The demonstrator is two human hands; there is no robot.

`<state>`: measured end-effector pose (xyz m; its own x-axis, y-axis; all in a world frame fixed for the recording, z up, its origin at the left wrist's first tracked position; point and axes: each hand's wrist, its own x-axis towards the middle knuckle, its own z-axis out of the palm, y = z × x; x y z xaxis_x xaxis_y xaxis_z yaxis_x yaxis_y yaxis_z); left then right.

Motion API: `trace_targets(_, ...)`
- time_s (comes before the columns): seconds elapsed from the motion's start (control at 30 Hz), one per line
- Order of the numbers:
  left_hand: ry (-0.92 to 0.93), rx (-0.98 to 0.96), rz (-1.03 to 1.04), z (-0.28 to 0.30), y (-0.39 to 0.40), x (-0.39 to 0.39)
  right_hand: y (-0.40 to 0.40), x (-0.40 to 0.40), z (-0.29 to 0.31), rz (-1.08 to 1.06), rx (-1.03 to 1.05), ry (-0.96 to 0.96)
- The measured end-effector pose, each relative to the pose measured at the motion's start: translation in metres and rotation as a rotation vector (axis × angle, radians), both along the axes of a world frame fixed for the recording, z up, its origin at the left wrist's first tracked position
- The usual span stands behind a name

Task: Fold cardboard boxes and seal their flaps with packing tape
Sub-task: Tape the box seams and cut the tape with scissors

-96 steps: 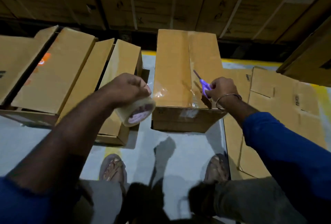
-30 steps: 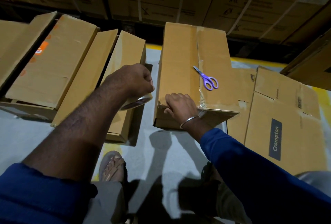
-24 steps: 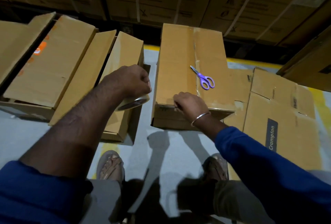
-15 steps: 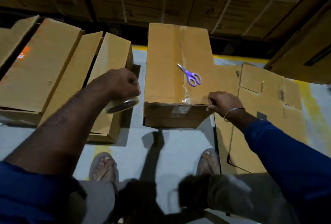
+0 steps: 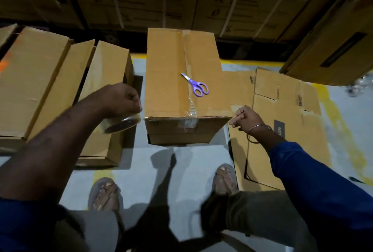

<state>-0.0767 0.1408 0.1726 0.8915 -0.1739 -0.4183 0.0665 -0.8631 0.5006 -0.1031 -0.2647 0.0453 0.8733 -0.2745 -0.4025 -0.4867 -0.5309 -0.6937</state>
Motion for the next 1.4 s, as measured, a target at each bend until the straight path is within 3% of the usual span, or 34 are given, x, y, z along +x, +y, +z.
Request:
trace_targets(0.27,-0.004,-0.017,-0.014,-0.003,0.003,0.001,0.028,-0.002,-0.002,-0.066,0.183,0.139)
trace_targets(0.37,-0.006,-0.017,-0.018,-0.004,0.003,0.003,0.027,-0.003,0.0,-0.056,0.154,0.18)
trace_targets(0.53,-0.006,-0.017,-0.025,-0.006,0.004,0.005,0.019,-0.001,0.012,-0.071,0.048,-0.037)
trace_targets(0.63,-0.003,-0.023,-0.026,-0.007,0.006,0.006,0.029,0.005,0.012,-0.118,0.14,-0.05)
trace_targets(0.83,0.018,-0.037,-0.034,-0.008,0.005,0.006,0.031,0.005,0.002,-0.33,0.348,0.102)
trace_targets(1.0,0.025,-0.037,-0.032,-0.008,0.002,0.007,0.006,0.001,-0.013,-0.472,0.198,0.057)
trace_targets(1.1,0.033,-0.038,-0.036,-0.008,0.001,0.008,0.005,0.002,-0.022,-0.43,0.186,0.0)
trace_targets(1.27,0.032,-0.039,-0.042,-0.009,0.0,0.007,0.034,0.001,-0.023,-0.219,0.222,0.068)
trace_targets(1.4,0.039,-0.039,-0.045,-0.011,0.002,0.008,0.034,-0.003,-0.036,-0.243,0.217,0.162)
